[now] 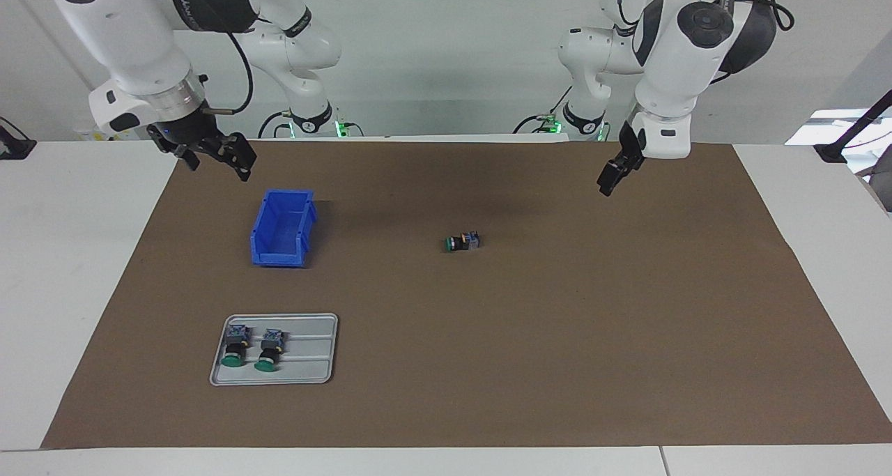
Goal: Place and press button with both arms
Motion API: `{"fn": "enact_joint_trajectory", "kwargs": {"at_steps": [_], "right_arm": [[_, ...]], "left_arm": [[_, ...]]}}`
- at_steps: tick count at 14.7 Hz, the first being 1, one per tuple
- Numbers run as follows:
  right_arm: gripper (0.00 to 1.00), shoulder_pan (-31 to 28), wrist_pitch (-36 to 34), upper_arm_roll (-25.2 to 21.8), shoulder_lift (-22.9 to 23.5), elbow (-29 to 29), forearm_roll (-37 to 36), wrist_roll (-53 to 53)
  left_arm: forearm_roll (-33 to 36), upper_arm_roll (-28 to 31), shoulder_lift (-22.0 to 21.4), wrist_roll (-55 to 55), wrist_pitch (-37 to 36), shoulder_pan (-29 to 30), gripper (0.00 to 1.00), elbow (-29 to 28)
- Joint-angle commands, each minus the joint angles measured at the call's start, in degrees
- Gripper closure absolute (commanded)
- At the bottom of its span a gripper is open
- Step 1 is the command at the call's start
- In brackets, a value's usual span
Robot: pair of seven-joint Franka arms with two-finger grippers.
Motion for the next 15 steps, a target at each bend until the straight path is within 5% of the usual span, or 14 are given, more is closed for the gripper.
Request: {"fn": "enact_joint_trajectory", "kwargs": {"at_steps": [1, 15], "right_arm": [[0.02, -2.88, -0.79, -0.28, -1.65, -1.69, -0.50, -10.31], [0.01, -2.46, 0.01, -1.95, -1.65, -2.57, -1.11, -14.76]], "left_arm": [[-0.11, 0.59, 1.31, -5.67, 3.64, -3.06, 0.00, -1.17], [-3.44, 0.60, 11.85, -29.20, 16.38, -14.75, 0.00, -0.46]]}}
